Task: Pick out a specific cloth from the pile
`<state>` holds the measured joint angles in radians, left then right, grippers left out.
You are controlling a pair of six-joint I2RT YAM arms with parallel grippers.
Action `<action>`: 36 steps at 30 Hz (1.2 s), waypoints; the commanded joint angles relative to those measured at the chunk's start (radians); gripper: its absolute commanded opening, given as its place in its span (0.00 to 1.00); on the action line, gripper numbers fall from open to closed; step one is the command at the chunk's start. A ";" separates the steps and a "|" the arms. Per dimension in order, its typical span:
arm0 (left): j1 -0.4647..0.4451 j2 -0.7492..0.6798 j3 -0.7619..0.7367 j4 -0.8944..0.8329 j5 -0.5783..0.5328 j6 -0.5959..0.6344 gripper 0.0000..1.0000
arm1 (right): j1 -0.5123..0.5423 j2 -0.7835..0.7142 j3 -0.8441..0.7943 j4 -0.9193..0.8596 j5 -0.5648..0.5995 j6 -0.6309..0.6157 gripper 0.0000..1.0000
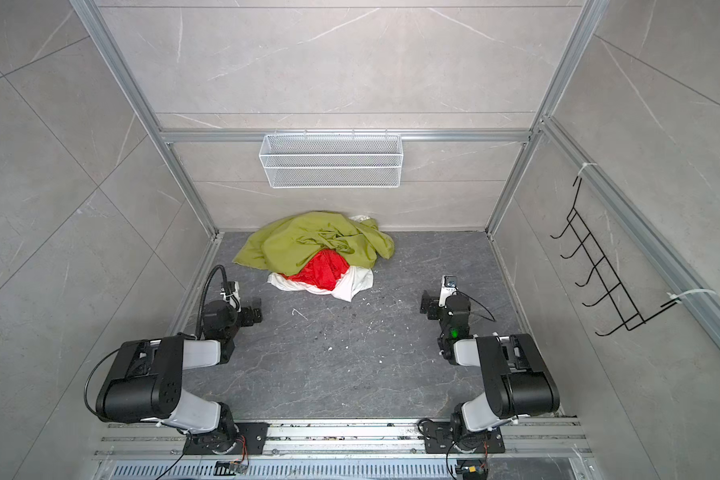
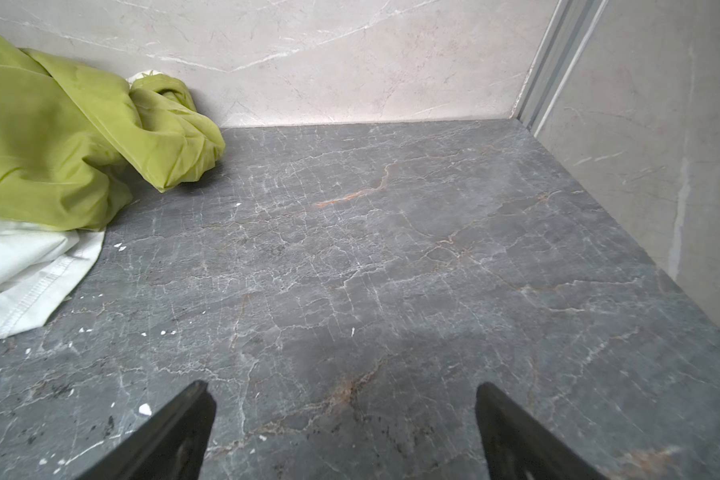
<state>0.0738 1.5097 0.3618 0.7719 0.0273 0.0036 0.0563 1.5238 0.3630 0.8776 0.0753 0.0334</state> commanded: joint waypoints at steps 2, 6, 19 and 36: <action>0.005 -0.009 0.014 0.049 -0.007 -0.012 1.00 | -0.007 -0.008 0.004 -0.007 -0.032 0.001 1.00; 0.004 -0.008 0.014 0.048 -0.006 -0.013 1.00 | -0.011 -0.008 0.002 -0.002 -0.041 0.006 1.00; 0.005 -0.010 0.014 0.045 -0.006 -0.013 1.00 | -0.016 -0.007 0.007 -0.009 -0.032 0.006 1.00; 0.003 -0.012 0.015 0.039 -0.011 -0.012 1.00 | -0.016 -0.014 0.001 -0.005 -0.034 0.001 1.00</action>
<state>0.0738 1.5097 0.3618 0.7708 0.0273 0.0032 0.0444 1.5234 0.3630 0.8776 0.0513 0.0338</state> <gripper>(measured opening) 0.998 0.995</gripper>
